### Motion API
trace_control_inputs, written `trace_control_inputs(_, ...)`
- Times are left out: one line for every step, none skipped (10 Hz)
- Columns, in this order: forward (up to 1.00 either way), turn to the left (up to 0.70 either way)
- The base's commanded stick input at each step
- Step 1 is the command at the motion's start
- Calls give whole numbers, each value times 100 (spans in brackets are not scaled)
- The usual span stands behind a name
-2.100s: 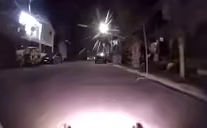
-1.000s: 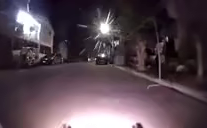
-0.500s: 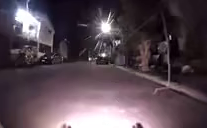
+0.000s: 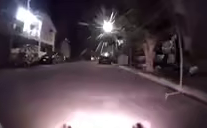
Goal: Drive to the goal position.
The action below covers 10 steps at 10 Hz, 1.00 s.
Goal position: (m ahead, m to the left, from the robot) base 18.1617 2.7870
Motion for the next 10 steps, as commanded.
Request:
trace_control_inputs(60, 0)
trace_control_inputs(60, 0)
trace_control_inputs(60, 0)
trace_control_inputs(60, 0)
trace_control_inputs(60, 0)
trace_control_inputs(60, 0)
trace_control_inputs(60, 0)
trace_control_inputs(60, 0)
trace_control_inputs(60, 0)
trace_control_inputs(60, 0)
